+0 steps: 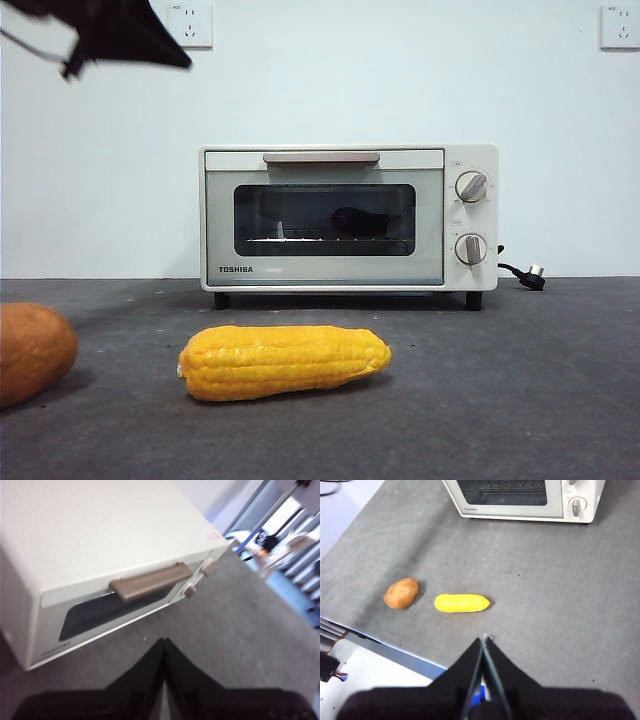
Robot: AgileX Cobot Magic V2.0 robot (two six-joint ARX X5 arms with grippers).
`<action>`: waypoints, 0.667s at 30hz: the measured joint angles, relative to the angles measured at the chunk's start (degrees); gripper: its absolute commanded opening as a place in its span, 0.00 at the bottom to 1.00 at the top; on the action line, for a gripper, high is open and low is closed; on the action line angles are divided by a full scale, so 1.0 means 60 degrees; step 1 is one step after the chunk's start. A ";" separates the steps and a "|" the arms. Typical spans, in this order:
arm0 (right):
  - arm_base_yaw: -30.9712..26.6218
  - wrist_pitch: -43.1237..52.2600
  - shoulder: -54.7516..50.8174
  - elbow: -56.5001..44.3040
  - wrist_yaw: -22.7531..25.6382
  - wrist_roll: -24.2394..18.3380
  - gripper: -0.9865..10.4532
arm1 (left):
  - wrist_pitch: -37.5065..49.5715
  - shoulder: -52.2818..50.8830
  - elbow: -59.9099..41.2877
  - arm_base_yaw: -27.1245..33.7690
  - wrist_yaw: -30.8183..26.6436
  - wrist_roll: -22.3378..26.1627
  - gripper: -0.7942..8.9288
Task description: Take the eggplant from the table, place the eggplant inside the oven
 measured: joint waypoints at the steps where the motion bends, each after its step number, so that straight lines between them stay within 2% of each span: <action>1: 0.0000 0.0000 0.0000 0.0000 0.0018 -0.0033 0.08 | -0.0364 -0.0372 0.0000 -0.0095 -0.0364 0.0171 0.08; 7: 0.0000 0.0000 0.0000 0.0000 0.0466 -0.0109 0.08 | -0.2091 -0.2339 0.0000 -0.0849 -0.2073 0.0641 0.08; 20: 0.0000 0.0000 0.0000 0.0000 0.0608 -0.0109 0.09 | -0.4980 -0.5716 0.0000 -0.2947 -0.5271 0.0426 0.08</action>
